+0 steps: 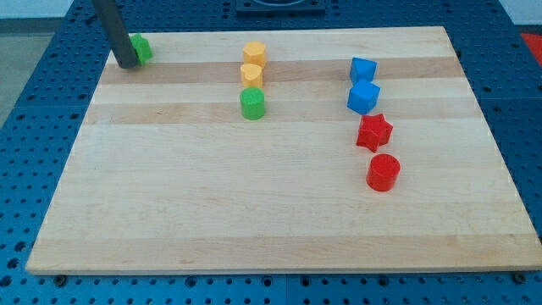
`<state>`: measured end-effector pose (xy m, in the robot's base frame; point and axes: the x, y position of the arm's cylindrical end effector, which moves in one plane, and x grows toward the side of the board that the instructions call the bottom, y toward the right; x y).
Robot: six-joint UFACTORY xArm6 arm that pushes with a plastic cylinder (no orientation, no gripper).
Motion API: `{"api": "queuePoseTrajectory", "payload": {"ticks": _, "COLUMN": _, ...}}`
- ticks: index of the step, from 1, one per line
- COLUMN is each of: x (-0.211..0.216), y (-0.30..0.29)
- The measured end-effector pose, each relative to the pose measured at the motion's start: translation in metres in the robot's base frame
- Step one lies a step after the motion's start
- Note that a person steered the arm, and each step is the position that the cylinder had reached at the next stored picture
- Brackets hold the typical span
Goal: Push green circle below the green star
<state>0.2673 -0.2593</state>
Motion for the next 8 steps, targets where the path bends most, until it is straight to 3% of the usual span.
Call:
{"api": "queuePoseTrajectory", "payload": {"ticks": 2, "x": -0.013, "y": 0.000}}
{"api": "queuePoseTrajectory", "payload": {"ticks": 3, "x": 0.006, "y": 0.001}}
{"api": "queuePoseTrajectory", "payload": {"ticks": 6, "x": 0.165, "y": 0.206}}
{"api": "queuePoseTrajectory", "payload": {"ticks": 7, "x": 0.151, "y": 0.275}}
{"api": "queuePoseTrajectory", "payload": {"ticks": 8, "x": 0.111, "y": 0.281}}
